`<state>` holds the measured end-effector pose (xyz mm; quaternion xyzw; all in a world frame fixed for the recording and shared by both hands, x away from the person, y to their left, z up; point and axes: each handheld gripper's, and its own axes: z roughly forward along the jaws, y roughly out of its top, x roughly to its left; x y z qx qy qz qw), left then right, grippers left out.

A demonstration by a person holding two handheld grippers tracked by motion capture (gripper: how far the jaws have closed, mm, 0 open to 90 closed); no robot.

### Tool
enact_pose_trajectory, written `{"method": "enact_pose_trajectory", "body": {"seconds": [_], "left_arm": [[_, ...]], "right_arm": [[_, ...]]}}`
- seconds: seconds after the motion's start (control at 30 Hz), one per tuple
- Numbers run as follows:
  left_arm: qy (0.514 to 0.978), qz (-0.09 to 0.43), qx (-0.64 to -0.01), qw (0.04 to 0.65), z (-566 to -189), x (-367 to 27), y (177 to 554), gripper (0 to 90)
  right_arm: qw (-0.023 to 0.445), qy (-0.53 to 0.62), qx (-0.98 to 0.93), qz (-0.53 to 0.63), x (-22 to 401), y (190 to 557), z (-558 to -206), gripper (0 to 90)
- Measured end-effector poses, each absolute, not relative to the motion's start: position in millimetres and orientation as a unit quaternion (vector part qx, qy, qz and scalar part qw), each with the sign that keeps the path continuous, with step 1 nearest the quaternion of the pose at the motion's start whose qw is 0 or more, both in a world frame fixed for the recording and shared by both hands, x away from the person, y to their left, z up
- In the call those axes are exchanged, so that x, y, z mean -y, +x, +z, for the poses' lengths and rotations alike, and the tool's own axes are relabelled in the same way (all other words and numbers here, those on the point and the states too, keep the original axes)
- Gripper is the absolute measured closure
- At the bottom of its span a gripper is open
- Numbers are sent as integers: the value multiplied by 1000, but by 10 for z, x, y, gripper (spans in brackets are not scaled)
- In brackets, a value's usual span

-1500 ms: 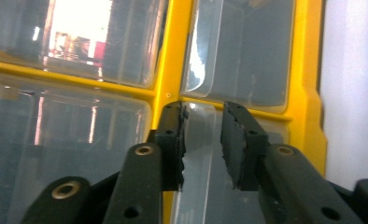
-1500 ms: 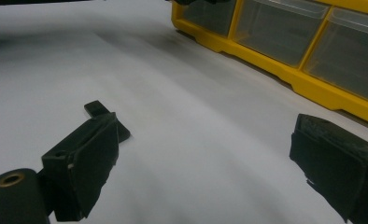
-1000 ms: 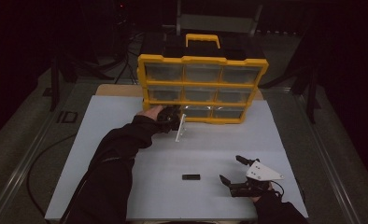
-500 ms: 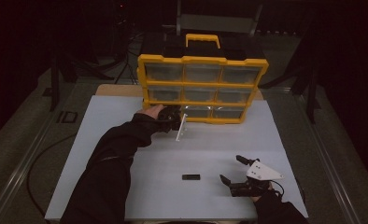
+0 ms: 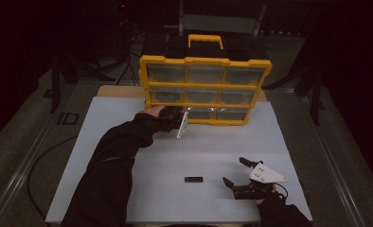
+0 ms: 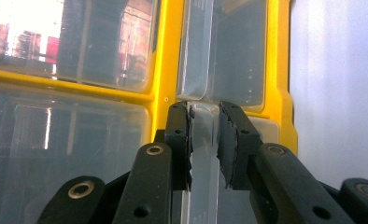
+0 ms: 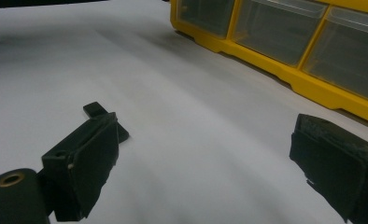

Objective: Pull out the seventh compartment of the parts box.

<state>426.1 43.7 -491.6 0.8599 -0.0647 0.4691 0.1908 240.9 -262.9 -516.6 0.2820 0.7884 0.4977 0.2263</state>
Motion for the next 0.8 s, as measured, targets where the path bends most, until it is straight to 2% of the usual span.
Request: {"method": "enact_pose_trajectory", "body": {"seconds": [0.8], "left_arm": [[869,454,66,187,-4868,-425,4095,754]], "right_arm": [[225,284,-787,499,2627,2413,-5163,81]]}}
